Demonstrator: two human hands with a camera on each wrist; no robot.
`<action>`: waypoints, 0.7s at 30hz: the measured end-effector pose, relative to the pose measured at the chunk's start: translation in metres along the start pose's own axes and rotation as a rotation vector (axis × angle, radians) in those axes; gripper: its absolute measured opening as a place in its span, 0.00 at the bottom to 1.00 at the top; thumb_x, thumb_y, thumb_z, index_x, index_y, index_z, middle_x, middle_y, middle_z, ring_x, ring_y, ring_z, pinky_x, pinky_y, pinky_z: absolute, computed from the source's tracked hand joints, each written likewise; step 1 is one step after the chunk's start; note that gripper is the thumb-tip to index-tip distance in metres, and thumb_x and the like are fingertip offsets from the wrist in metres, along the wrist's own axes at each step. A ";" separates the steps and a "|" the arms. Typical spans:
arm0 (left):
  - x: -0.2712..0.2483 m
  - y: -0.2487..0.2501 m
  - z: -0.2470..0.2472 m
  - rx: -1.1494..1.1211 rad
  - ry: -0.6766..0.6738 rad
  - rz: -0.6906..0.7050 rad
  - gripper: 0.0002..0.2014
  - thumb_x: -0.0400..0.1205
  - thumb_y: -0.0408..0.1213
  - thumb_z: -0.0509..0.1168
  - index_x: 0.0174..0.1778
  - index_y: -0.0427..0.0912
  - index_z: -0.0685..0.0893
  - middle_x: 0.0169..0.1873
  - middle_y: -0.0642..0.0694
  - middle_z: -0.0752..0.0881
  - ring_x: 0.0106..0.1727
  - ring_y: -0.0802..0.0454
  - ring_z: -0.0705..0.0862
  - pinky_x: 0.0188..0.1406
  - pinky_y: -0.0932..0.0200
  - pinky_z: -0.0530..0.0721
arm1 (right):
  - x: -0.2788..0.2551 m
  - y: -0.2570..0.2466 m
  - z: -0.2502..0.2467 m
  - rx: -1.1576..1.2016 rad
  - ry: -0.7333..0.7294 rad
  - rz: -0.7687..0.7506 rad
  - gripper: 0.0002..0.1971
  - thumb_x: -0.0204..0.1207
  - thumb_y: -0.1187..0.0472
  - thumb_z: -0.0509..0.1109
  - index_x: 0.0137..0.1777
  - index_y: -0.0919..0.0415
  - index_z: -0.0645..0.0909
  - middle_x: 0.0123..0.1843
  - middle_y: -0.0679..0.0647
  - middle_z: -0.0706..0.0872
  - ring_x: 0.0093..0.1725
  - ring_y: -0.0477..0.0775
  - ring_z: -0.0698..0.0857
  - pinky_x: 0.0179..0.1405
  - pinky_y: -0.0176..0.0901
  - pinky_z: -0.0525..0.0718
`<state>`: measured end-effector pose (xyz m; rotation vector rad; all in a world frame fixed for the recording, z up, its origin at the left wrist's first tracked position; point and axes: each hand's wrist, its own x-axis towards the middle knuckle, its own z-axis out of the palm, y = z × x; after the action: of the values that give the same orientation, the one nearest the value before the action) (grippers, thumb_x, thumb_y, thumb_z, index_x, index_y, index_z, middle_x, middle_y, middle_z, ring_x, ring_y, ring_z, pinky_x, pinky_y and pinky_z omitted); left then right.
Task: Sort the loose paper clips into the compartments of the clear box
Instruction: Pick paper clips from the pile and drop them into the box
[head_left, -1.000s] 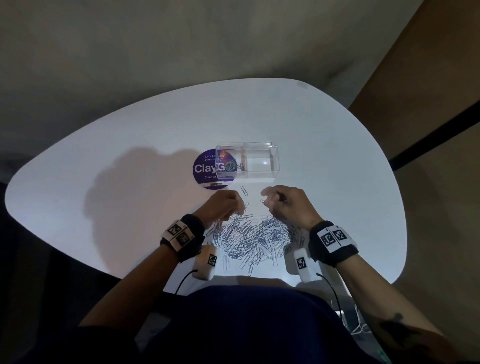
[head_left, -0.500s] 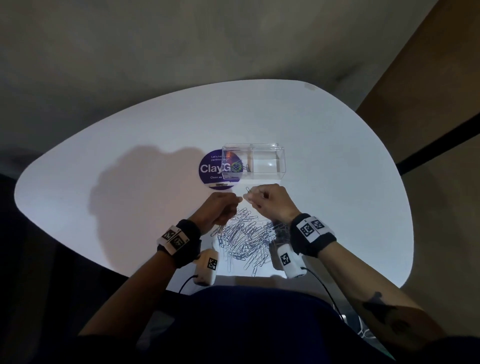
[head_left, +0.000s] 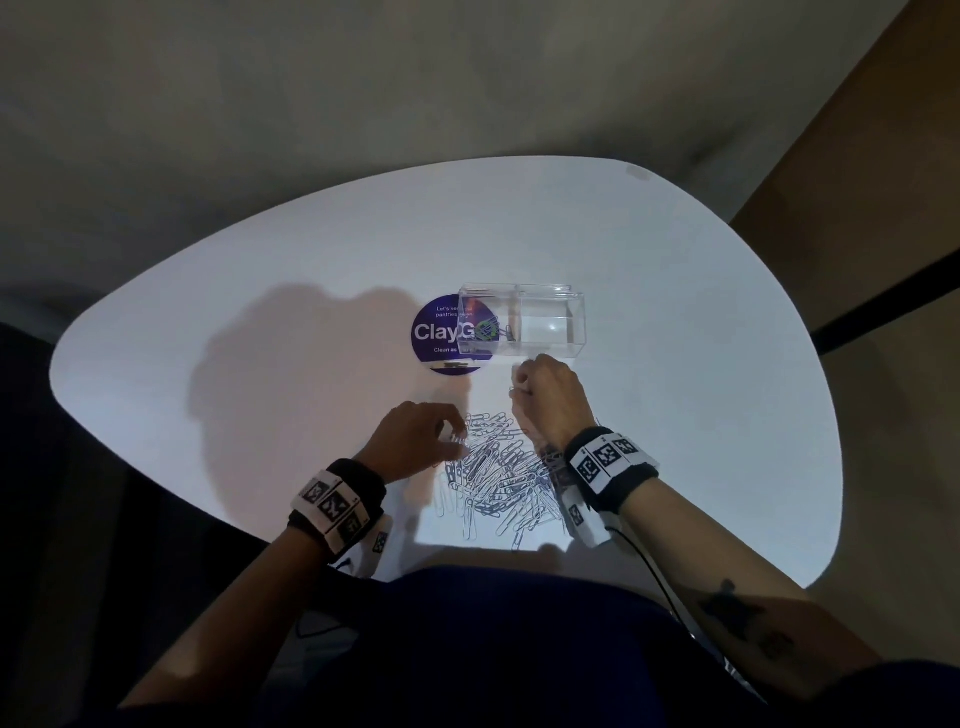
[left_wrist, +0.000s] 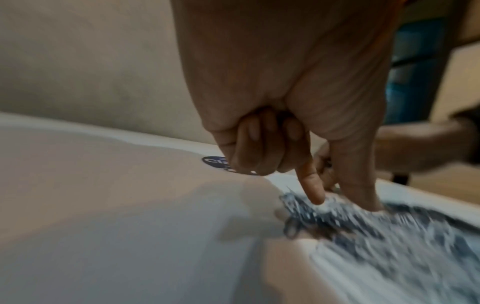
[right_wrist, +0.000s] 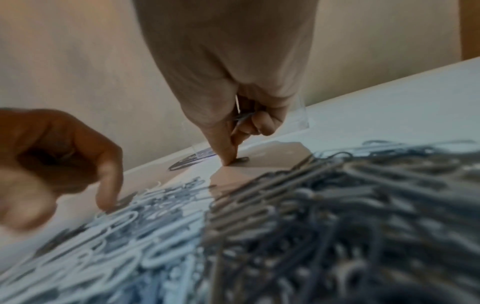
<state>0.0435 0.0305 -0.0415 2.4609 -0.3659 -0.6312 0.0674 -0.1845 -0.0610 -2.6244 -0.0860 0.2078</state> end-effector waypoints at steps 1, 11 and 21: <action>-0.001 0.001 0.004 0.045 -0.037 0.012 0.12 0.73 0.52 0.75 0.47 0.52 0.86 0.23 0.58 0.77 0.25 0.66 0.73 0.32 0.62 0.67 | -0.001 0.001 0.000 -0.025 -0.012 -0.012 0.06 0.80 0.67 0.68 0.44 0.65 0.86 0.47 0.57 0.85 0.44 0.58 0.83 0.42 0.47 0.80; 0.011 0.019 0.024 0.106 0.068 0.060 0.04 0.78 0.44 0.69 0.41 0.50 0.88 0.29 0.60 0.85 0.32 0.59 0.82 0.42 0.55 0.83 | -0.008 0.017 -0.018 0.103 -0.218 0.056 0.12 0.70 0.59 0.75 0.32 0.63 0.77 0.34 0.52 0.84 0.34 0.52 0.80 0.32 0.43 0.75; 0.006 -0.001 0.012 0.166 0.202 -0.039 0.06 0.77 0.46 0.67 0.49 0.55 0.85 0.32 0.52 0.88 0.35 0.51 0.84 0.40 0.58 0.80 | -0.029 0.031 -0.026 0.948 -0.364 0.301 0.09 0.75 0.74 0.63 0.44 0.77 0.85 0.34 0.66 0.83 0.32 0.58 0.82 0.27 0.40 0.79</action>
<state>0.0421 0.0239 -0.0533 2.6669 -0.3008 -0.3756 0.0439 -0.2267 -0.0501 -1.6220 0.2332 0.6484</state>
